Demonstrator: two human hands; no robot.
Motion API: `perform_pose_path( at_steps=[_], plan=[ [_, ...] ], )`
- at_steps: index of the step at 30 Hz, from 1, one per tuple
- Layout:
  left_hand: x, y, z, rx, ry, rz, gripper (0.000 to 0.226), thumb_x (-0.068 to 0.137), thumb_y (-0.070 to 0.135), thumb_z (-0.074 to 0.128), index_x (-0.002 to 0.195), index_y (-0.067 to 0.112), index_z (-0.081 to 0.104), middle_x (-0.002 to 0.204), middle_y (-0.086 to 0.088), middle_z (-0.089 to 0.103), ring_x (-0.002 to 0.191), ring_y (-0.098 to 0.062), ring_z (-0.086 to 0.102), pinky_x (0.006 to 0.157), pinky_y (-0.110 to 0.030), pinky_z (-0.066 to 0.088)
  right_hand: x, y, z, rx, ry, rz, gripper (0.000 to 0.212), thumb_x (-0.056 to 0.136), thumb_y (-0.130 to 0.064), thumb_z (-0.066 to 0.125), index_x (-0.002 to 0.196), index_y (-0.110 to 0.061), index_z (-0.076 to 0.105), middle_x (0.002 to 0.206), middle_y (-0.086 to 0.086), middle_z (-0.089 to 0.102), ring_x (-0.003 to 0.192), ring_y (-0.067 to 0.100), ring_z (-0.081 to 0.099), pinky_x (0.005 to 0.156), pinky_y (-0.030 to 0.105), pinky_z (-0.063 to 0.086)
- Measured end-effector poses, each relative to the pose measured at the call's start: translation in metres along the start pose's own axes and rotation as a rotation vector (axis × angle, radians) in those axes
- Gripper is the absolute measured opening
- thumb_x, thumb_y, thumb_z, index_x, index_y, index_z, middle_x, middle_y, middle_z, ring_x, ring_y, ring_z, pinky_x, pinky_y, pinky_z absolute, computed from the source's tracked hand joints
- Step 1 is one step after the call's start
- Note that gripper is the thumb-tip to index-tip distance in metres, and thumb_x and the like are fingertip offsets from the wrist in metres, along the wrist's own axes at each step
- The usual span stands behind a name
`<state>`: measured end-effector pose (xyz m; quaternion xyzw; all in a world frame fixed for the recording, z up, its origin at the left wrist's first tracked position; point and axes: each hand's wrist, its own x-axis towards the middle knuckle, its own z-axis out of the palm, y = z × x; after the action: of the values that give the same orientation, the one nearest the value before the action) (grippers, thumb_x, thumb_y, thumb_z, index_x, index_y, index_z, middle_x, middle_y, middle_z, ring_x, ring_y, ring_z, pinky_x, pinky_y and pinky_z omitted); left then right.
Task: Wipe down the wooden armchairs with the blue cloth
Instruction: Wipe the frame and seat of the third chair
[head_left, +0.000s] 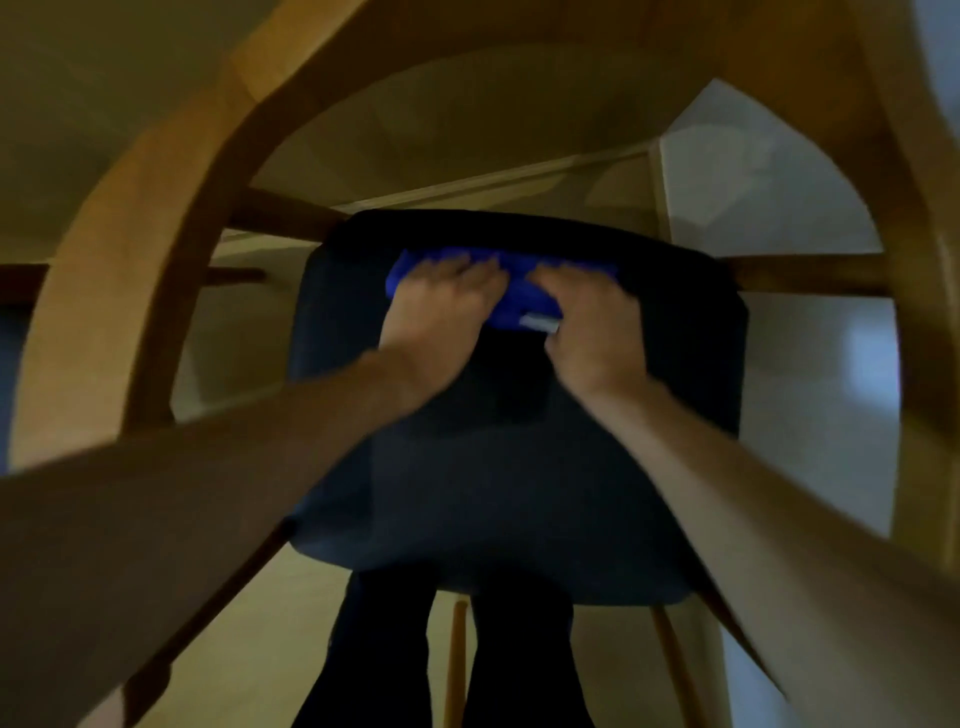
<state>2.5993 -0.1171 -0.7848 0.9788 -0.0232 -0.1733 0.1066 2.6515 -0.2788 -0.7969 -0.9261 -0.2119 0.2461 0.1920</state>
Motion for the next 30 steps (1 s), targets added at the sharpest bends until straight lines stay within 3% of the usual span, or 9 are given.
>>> perform_pose_path(
  at_steps=[4,6,8,13,15,18,20,26,30],
  plan=[
    [-0.063,0.033,0.027,-0.046,0.069,0.025,0.041,0.076,0.007,0.05,0.111,0.005,0.071,0.111,-0.014,0.071,0.092,-0.036,0.068,0.075,-0.042,0.053,-0.066,0.006,0.016,0.04,-0.141,0.024,0.056,0.079,0.003,0.065,0.131,-0.016,0.061,0.133,0.004,0.061,0.124,0.024,0.053,0.104,0.032,0.039],
    [-0.09,0.047,0.036,-0.057,-0.035,0.042,0.045,0.061,0.003,0.076,0.106,0.008,0.073,0.102,-0.01,0.073,0.083,-0.033,0.069,0.069,-0.039,0.055,-0.096,0.008,0.02,0.004,-0.212,0.003,0.052,0.083,-0.003,0.065,0.132,-0.02,0.06,0.133,0.0,0.06,0.123,0.019,0.052,0.102,0.028,0.039],
    [-0.109,0.055,0.037,-0.103,-0.171,0.058,0.052,0.051,0.007,0.084,0.102,0.012,0.074,0.093,-0.003,0.074,0.076,-0.027,0.068,0.064,-0.032,0.054,-0.111,0.008,0.019,-0.011,-0.301,-0.034,0.049,0.085,-0.007,0.064,0.13,-0.025,0.06,0.13,-0.005,0.061,0.12,0.016,0.054,0.1,0.028,0.042],
    [-0.063,0.037,0.0,-0.22,-0.57,0.254,0.023,0.085,0.04,0.062,0.101,0.024,0.061,0.091,-0.001,0.068,0.082,-0.023,0.065,0.066,-0.025,0.039,-0.074,0.029,-0.021,-0.039,-0.58,-0.034,0.049,0.075,-0.009,0.059,0.113,-0.039,0.066,0.105,-0.005,0.071,0.098,0.02,0.066,0.084,0.032,0.053],
    [-0.008,0.028,-0.015,-0.124,-0.466,0.325,0.022,0.085,0.038,0.061,0.099,0.021,0.061,0.093,-0.006,0.068,0.086,-0.027,0.065,0.068,-0.027,0.041,-0.05,0.046,-0.041,-0.013,-0.435,-0.012,0.046,0.078,-0.012,0.065,0.116,-0.038,0.066,0.104,-0.003,0.072,0.095,0.019,0.067,0.082,0.028,0.051],
    [0.079,0.027,-0.035,-0.13,-0.186,0.242,0.027,0.087,0.018,0.062,0.113,0.02,0.061,0.102,-0.007,0.067,0.091,-0.023,0.064,0.077,-0.031,0.045,-0.001,0.066,-0.064,0.028,-0.014,0.037,0.037,0.087,-0.015,0.067,0.12,-0.03,0.063,0.1,-0.009,0.067,0.083,0.004,0.06,0.077,0.019,0.039],
    [0.123,0.035,-0.039,-0.1,-0.088,0.174,0.035,0.089,0.009,0.06,0.123,0.018,0.058,0.11,-0.01,0.065,0.096,-0.024,0.062,0.081,-0.032,0.047,0.03,0.076,-0.071,-0.023,0.176,0.085,0.032,0.089,-0.01,0.063,0.119,-0.021,0.062,0.108,-0.001,0.066,0.095,0.011,0.062,0.082,0.022,0.038],
    [0.1,0.065,0.006,-0.005,-0.006,0.153,0.051,0.08,0.0,0.056,0.128,0.016,0.056,0.127,-0.009,0.059,0.113,-0.031,0.053,0.092,-0.044,0.042,0.011,0.083,-0.047,-0.012,0.098,0.154,0.041,0.084,0.0,0.061,0.123,-0.011,0.063,0.122,0.011,0.064,0.115,0.028,0.058,0.098,0.034,0.043],
    [0.036,0.083,0.027,0.038,0.039,0.18,0.057,0.073,0.01,0.064,0.129,0.017,0.057,0.128,-0.002,0.057,0.108,-0.033,0.048,0.081,-0.043,0.034,-0.044,0.074,-0.034,0.025,0.069,0.126,0.038,0.078,0.0,0.062,0.115,-0.01,0.067,0.117,0.009,0.066,0.112,0.027,0.058,0.095,0.033,0.043]
  ],
)
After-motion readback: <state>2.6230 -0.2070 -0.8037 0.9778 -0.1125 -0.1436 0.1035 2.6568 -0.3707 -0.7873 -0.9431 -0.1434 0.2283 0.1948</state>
